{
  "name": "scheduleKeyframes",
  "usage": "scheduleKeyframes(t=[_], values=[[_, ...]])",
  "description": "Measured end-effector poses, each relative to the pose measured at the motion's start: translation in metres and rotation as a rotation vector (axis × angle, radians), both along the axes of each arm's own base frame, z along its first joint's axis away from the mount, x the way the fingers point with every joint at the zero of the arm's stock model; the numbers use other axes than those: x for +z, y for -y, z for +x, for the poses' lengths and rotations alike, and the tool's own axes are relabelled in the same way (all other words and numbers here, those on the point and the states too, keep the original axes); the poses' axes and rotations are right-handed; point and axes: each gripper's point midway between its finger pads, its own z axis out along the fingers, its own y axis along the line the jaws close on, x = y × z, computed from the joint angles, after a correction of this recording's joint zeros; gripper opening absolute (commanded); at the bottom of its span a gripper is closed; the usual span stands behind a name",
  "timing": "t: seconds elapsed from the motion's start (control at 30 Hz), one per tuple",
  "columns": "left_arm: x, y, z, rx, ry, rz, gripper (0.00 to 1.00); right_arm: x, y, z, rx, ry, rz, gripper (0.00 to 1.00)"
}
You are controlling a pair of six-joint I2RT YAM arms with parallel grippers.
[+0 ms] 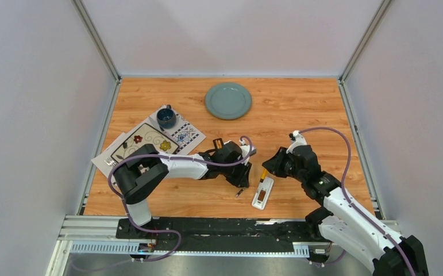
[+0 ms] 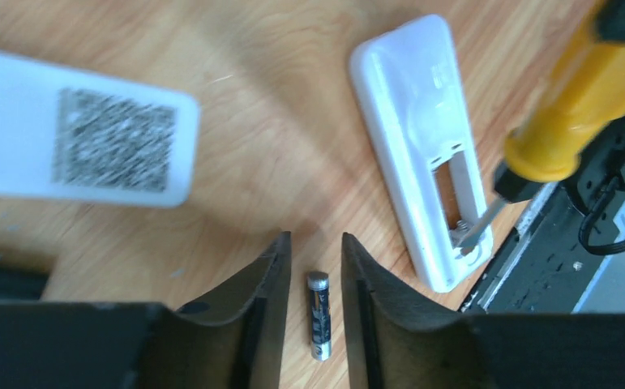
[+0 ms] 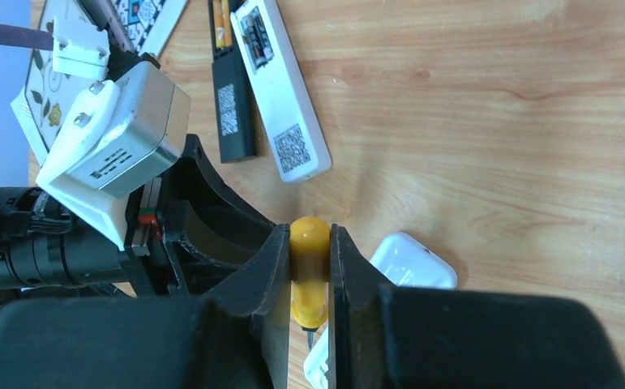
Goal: Unload the batteries from the remote control
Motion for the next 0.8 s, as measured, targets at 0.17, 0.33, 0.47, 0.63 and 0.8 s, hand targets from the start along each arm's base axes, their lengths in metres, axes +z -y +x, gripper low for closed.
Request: scheduleKeyframes(t=[0.17,0.33,0.47,0.63,0.8], values=[[0.011,-0.027,0.010,0.057,0.026,0.051,0.62,0.017,-0.004,0.010,0.000,0.031,0.000,0.00],[0.041,-0.059,0.033,0.161,0.089,0.058,0.76,0.025,-0.006,0.016,0.006,0.049,-0.008,0.00],[0.071,-0.087,0.056,0.267,0.164,0.044,0.86,0.023,-0.006,0.018,0.009,0.047,-0.021,0.00],[0.082,-0.127,0.077,0.397,0.199,0.070,0.87,0.018,-0.004,0.020,0.008,0.035,-0.041,0.00],[0.070,-0.154,0.083,0.467,0.176,0.151,0.86,0.018,-0.003,0.024,0.005,0.035,-0.052,0.00]])
